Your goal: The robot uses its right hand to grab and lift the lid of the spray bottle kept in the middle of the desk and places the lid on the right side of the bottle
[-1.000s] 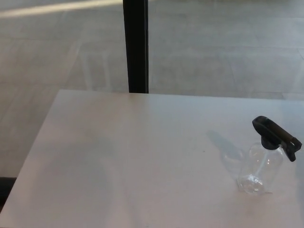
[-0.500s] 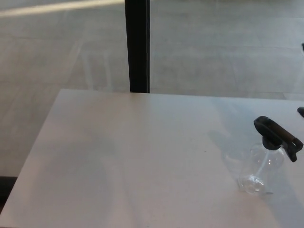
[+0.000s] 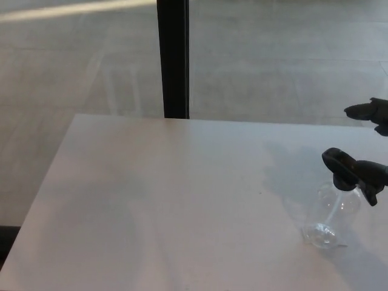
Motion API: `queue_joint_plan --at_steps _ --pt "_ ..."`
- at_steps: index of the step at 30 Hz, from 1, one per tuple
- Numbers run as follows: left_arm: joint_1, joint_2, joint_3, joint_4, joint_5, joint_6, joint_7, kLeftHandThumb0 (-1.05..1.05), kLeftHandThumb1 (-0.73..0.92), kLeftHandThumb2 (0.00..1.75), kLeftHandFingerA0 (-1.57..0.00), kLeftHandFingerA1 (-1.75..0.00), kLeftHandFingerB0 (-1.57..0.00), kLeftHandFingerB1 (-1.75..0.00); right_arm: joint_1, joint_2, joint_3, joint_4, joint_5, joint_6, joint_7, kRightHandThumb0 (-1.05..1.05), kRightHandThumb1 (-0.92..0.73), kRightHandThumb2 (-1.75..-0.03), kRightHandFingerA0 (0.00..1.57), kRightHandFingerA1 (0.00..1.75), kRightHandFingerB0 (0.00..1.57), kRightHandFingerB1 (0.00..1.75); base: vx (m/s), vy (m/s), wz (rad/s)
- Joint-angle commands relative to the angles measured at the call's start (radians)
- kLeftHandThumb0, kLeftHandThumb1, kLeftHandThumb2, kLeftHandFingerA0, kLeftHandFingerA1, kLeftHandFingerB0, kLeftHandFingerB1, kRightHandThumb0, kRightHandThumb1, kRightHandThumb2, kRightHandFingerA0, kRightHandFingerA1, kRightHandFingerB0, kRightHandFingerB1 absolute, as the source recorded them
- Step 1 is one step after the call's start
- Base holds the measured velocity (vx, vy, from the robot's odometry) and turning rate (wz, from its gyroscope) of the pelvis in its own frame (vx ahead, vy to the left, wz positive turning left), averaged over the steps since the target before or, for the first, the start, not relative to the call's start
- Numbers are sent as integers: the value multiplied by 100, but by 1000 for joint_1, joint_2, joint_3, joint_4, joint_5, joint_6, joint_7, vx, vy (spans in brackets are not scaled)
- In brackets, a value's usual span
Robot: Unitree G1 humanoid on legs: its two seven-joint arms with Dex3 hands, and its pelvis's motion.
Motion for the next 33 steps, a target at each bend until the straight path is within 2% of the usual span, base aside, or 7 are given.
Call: queue_joint_plan --at_steps 1,4,6,10,12,31,33 --pt "4 15 19 9 -43 -5 -26 -82 83 65 -58 -50 -35 -36 -84 -60 87 -14 -169 151 107 -93 -83 -66 26 51 25 28 0 0 0" --pt "7 17 9 11 -37 -29 -43 -82 86 66 -56 -50 -34 -36 -133 -85 152 -22 -231 171 158 -93 -68 -108 32 65 21 42 0 0 0" --pt "7 16 5 10 -33 -29 -41 -81 70 107 -48 -60 -28 -50 -161 -91 192 -31 -271 194 185 -96 -87 -67 35 64 29 29 0 0 0" --pt "15 5 4 -5 -37 -28 -47 -83 68 107 -48 -60 -29 -51 -212 -89 256 -37 -330 218 240 -104 -75 -112 47 77 22 41 0 0 0" --pt "20 4 -2 -8 -30 -35 -50 -80 67 106 -47 -59 -27 -49 -264 -97 318 -49 -382 241 311 -94 -85 -66 45 74 28 29 0 0 0" --pt "10 -6 -9 -2 -27 -21 -41 -85 85 66 -55 -49 -35 -36 -369 -168 467 -38 -567 172 544 -79 -53 -93 102 119 30 48 0 0 0" --pt "8 -4 -10 4 -27 -24 -44 -86 70 108 -48 -59 -30 -50 -365 -173 471 -29 -593 155 549 -78 -54 -92 101 119 30 48 0 0 0"
